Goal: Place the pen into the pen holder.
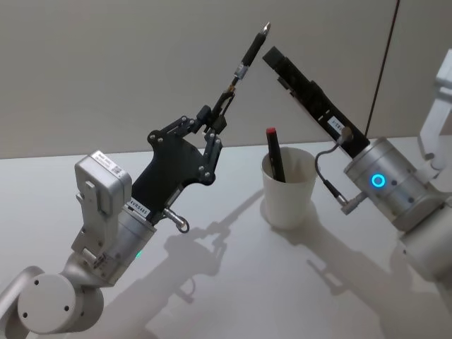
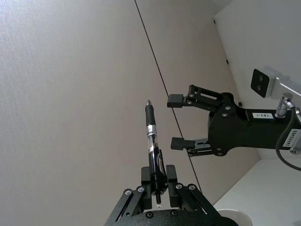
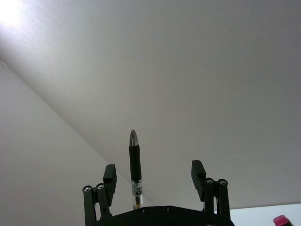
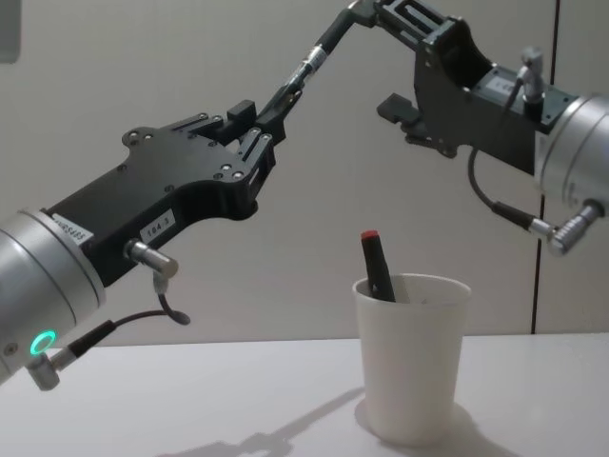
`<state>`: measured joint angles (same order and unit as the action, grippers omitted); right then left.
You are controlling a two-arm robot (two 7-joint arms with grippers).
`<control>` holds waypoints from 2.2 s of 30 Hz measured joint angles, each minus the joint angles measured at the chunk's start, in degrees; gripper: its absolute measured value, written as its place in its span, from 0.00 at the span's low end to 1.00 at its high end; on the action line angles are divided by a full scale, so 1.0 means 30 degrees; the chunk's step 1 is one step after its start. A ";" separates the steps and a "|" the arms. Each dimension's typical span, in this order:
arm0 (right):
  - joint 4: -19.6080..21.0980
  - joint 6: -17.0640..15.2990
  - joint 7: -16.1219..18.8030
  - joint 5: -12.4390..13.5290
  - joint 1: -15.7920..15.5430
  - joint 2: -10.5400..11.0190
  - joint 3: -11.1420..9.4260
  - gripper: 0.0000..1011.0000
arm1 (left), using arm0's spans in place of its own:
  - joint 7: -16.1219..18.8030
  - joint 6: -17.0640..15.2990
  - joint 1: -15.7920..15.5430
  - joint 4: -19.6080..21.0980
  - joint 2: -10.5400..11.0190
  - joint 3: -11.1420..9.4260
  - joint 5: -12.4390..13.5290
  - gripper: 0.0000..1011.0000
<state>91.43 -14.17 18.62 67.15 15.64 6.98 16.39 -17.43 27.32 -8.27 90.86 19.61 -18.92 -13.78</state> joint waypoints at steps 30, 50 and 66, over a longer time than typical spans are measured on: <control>-0.0731 -0.1831 -0.1722 0.5807 0.0677 -0.0854 0.0539 0.99 | 0.0003 -0.0003 -0.0001 -0.0001 0.0000 0.0001 0.0001 0.18; -0.1000 -0.2363 -0.1545 0.5285 0.1081 -0.0760 0.1054 0.99 | 0.0004 -0.0002 -0.0001 -0.0001 0.0000 0.0001 0.0002 0.18; -0.1362 -0.2515 -0.1101 0.4019 0.1630 -0.0659 0.1361 0.99 | 0.0003 -0.0003 -0.0002 -0.0001 0.0000 0.0000 0.0001 0.18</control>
<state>87.34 -21.72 15.32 79.21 20.53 5.00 20.47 -17.42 27.31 -8.28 90.85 19.61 -18.92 -13.77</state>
